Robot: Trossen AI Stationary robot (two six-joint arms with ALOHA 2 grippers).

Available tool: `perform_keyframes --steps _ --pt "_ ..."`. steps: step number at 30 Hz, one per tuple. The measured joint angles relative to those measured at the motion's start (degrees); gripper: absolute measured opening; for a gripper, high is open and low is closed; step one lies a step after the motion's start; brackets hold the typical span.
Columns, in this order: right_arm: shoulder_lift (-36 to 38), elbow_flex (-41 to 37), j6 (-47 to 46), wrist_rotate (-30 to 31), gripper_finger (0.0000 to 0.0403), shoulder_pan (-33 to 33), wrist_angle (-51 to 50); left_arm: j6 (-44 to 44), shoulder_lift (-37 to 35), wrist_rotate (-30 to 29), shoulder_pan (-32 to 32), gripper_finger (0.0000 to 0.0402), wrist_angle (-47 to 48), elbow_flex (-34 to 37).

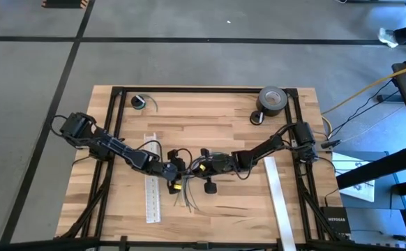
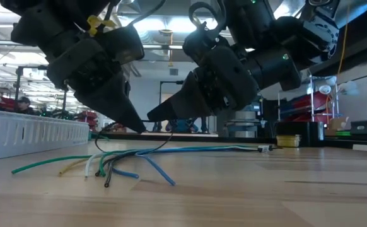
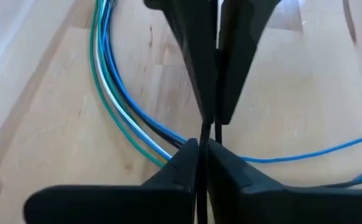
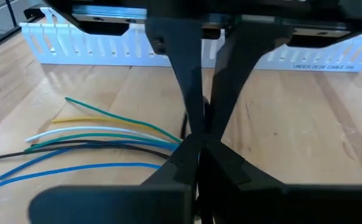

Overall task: Ziptie cables
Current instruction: Wrap the colored cables with the black zip tie

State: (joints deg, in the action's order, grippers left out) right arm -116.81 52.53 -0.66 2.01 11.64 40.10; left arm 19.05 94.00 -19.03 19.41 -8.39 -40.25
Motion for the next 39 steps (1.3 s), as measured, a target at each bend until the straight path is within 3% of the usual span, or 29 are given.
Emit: perform_keyframes --steps 5,10,17,22,24,28,33,36,39 --pt "0.64 -0.02 -0.94 -0.04 0.0028 -0.04 -0.92 -0.48 0.00 -0.08 -0.02 0.0002 0.27 0.00" --pt "4.73 0.04 -1.99 2.94 0.0079 -0.04 -4.78 -1.25 0.00 -0.15 0.09 0.0000 0.34 0.00" --pt "17.87 0.09 -1.97 4.87 0.0161 -0.55 -24.37 -0.74 0.00 -0.12 0.09 0.0000 0.43 0.00" --pt "28.31 0.07 -5.10 4.94 0.0186 -0.75 -43.98 -0.59 0.00 -0.09 0.09 0.0000 0.23 0.00" --pt "30.51 -0.82 -9.11 4.89 0.0188 -0.26 -46.94 -0.42 0.00 -0.07 0.09 0.0000 0.24 0.00" --pt "31.08 -7.21 -16.37 5.06 0.0188 2.99 -42.33 -0.36 0.00 -0.07 0.09 0.0000 0.20 0.00" --pt "25.50 -17.47 -21.43 9.48 0.0188 7.31 -19.53 -0.50 0.00 -0.07 0.09 0.0000 -0.06 0.00" --pt "20.67 -18.10 -21.14 11.51 0.0188 7.47 -9.37 -0.87 0.00 -0.07 0.09 0.0000 -0.10 0.00" --pt "14.52 -15.28 -17.66 11.60 0.0188 7.47 -10.10 -0.89 0.00 -0.07 0.07 0.0000 -0.10 0.00"
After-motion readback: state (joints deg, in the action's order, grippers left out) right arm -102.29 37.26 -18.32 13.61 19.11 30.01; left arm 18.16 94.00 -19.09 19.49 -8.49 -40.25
